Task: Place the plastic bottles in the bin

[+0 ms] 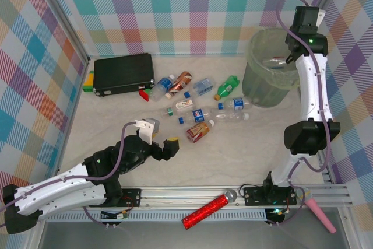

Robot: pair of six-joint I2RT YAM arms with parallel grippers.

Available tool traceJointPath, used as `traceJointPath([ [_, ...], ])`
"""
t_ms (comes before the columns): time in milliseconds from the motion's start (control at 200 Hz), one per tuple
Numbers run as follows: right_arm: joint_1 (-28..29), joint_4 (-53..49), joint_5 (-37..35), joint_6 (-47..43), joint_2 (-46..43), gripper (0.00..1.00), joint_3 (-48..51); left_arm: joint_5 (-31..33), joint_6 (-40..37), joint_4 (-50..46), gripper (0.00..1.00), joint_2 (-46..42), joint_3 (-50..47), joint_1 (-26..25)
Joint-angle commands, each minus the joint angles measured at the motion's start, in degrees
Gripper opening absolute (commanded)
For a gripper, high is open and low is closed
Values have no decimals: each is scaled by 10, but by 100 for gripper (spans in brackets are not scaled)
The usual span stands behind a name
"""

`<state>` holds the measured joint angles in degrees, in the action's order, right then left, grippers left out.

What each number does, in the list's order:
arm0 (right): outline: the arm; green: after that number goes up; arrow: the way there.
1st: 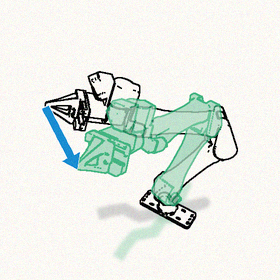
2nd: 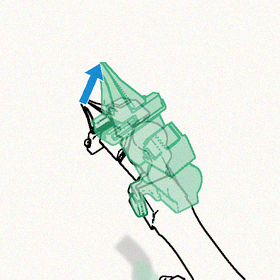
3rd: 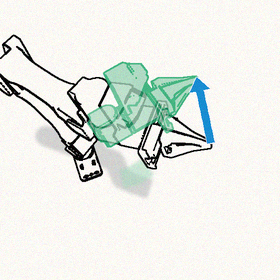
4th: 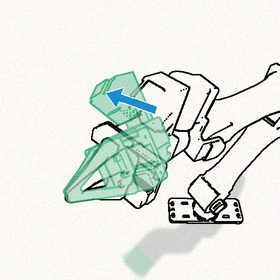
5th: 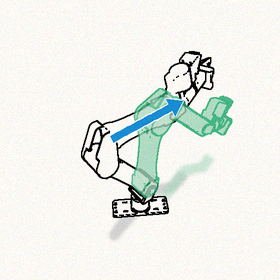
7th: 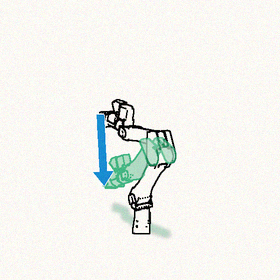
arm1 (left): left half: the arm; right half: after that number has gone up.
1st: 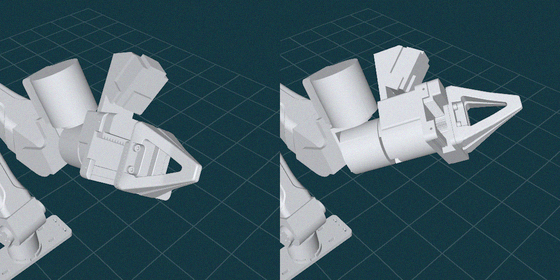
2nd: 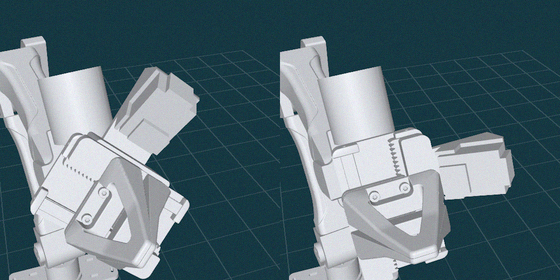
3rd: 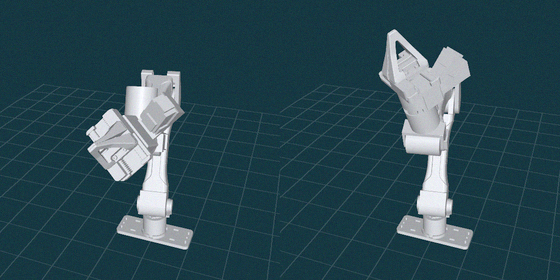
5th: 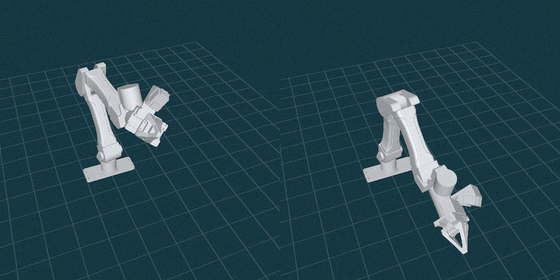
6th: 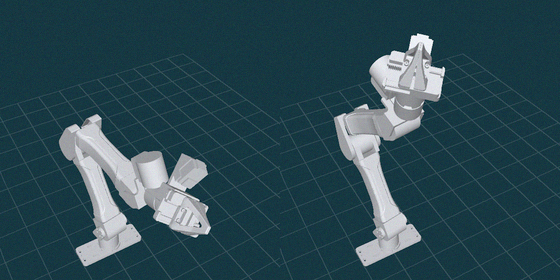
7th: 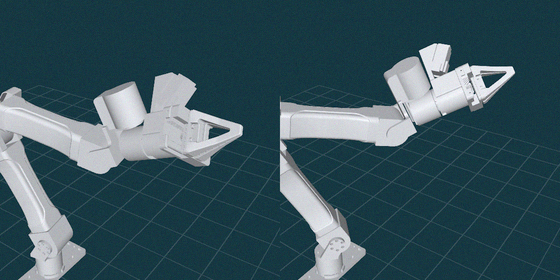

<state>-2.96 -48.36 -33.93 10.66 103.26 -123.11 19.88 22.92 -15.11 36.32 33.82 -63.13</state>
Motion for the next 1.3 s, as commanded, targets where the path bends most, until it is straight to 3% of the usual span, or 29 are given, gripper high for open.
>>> traceJointPath([
  [0, -7, -32, 10, 22, 2, 62, -22, 12, -4, -3, 100, 1, -8, -3],
  [90, -8, -46, 14, 29, 6, 80, -29, 10, -5, -1, 100, 7, -7, -3],
  [125, -7, -49, 16, 31, 6, 100, -32, 10, -4, -1, 100, 9, -6, -3],
  [855, 6, -92, 91, 58, -35, 99, -37, 14, 0, 3, 100, 28, -10, -3],
  [1005, 45, -75, 105, 67, -86, 99, 25, 23, 4, 10, 100, 50, -8, -3],
  [1295, 163, -3, 127, 96, -230, 99, 242, 20, -24, 25, 100, 122, 1, -3],
])
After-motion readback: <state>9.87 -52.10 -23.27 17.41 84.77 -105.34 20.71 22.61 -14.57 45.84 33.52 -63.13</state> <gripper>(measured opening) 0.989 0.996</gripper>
